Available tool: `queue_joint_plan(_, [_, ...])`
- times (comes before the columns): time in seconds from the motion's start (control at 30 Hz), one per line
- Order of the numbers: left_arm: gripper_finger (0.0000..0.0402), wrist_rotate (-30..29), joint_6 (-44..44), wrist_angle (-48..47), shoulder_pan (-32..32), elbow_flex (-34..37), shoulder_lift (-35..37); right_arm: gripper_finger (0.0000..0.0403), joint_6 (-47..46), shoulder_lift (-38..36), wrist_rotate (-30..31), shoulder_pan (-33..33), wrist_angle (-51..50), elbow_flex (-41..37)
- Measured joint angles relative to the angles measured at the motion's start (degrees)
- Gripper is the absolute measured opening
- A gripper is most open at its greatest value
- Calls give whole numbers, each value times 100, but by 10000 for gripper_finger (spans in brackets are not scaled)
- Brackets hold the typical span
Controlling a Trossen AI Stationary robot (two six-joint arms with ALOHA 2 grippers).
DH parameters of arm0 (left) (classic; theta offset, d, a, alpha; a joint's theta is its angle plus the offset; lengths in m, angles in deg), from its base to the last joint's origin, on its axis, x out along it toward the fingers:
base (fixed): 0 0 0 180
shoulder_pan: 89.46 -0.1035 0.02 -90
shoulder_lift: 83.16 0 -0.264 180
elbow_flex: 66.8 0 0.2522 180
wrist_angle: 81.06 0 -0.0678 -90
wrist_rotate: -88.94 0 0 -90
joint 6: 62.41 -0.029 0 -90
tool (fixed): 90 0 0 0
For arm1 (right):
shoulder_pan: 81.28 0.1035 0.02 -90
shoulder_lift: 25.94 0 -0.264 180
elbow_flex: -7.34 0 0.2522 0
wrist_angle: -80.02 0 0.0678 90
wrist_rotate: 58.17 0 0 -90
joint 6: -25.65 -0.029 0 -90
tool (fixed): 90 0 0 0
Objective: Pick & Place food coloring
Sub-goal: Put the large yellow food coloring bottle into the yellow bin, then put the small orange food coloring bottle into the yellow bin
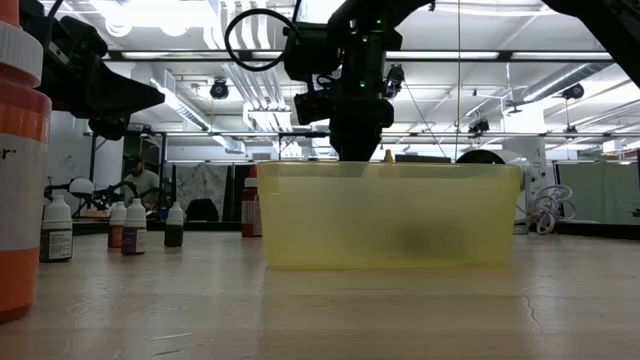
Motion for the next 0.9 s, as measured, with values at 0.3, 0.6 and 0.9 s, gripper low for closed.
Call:
queue_joint_plan(0.3, [0,0,-1,-1,1,-1,0,176,-5,0,-1,2,-8,0])
queue_joint_plan(0.6, [0,1,-2,0,1,-1,0,207,-108,0,-15,2,-9,0])
queue_joint_plan(0.9, [0,0,-2,-1,0,-1,1,212,-102,-380,-12,-2,-15,-2])
